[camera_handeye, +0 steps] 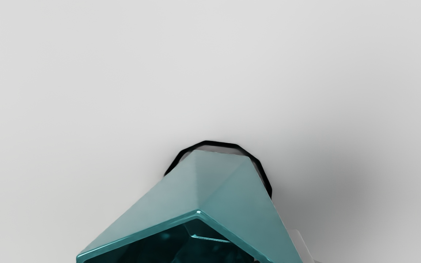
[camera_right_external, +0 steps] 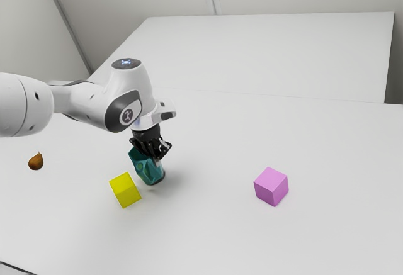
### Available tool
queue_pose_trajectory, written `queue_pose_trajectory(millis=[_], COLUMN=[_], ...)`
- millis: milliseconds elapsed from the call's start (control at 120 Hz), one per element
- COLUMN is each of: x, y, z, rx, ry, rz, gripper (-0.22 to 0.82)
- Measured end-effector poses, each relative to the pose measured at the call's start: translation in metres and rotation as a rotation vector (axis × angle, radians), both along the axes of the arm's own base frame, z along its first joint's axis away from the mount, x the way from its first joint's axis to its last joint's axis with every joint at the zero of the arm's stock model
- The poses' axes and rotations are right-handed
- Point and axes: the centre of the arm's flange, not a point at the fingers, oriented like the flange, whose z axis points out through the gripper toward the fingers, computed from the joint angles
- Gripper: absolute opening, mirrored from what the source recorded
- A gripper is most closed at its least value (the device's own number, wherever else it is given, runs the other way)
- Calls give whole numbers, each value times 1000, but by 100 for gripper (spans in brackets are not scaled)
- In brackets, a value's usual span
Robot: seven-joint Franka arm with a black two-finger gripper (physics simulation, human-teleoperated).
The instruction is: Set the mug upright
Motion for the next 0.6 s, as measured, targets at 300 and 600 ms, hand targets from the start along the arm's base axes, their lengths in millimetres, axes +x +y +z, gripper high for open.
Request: queue_pose_trajectory(millis=[300,600], x=[0,-1], y=[-2,-5], z=[8,51], rx=[-10,-22], ry=[-13,-92], rz=[-1,-12], gripper=[21,49])
